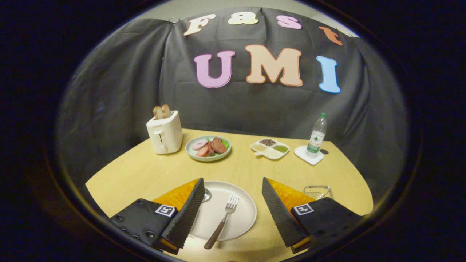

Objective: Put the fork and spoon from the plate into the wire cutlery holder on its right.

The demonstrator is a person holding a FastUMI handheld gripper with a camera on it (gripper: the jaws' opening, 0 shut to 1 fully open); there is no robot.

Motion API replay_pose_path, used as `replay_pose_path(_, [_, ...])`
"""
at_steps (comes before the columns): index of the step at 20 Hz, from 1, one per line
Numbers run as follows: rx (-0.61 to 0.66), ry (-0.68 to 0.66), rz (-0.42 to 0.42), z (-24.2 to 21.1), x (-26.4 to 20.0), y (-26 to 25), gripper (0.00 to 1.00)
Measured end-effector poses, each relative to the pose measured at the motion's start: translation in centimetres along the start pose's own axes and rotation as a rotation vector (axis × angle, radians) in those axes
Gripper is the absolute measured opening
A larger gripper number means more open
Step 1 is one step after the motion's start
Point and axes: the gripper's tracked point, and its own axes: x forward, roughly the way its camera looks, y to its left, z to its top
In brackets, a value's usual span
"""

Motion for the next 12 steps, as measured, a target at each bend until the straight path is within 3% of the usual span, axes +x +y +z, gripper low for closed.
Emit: replay_pose_path(12, [-0.025, 0.277, 0.008, -9.7, 2.8, 0.3, 1.00])
